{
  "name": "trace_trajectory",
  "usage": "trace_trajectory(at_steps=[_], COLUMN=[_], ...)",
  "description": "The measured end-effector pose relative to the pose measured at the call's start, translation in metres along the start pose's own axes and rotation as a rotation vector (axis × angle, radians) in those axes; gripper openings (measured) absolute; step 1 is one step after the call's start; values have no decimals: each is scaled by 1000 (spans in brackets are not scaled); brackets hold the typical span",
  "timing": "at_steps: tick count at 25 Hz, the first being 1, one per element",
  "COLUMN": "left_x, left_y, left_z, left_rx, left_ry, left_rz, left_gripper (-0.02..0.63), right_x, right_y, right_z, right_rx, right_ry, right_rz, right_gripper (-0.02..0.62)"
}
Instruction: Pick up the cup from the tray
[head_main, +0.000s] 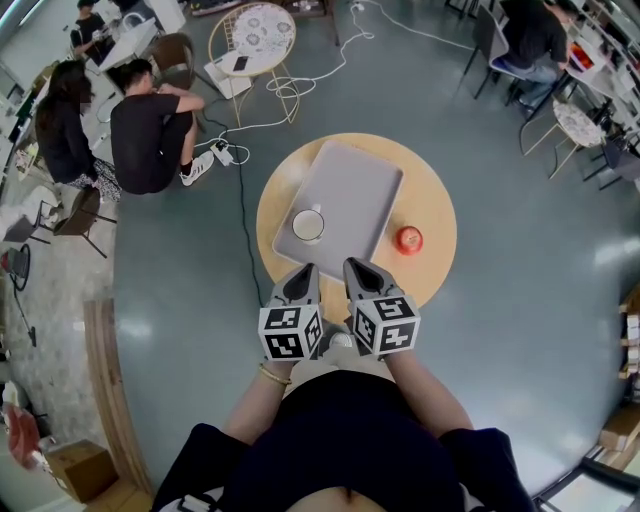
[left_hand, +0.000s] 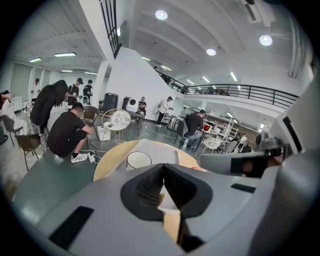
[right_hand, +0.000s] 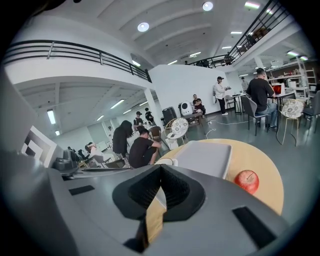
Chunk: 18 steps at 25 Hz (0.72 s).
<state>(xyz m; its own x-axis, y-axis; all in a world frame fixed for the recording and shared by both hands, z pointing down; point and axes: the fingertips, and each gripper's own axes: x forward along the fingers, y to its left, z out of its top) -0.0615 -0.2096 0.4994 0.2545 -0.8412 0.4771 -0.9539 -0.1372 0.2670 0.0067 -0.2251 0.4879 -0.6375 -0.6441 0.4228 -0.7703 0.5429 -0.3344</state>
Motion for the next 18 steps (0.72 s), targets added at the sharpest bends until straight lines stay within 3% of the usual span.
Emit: trace_trajectory(at_steps=[18], left_x=[38], left_y=[18], left_z=[2], left_rx=[56], left_ry=[54], left_rz=[-64], left_gripper=[9], right_x=[25], right_y=[-14], right_z=[-13], right_rx=[112], right_ry=[56], right_rz=[-55], right_gripper=[9])
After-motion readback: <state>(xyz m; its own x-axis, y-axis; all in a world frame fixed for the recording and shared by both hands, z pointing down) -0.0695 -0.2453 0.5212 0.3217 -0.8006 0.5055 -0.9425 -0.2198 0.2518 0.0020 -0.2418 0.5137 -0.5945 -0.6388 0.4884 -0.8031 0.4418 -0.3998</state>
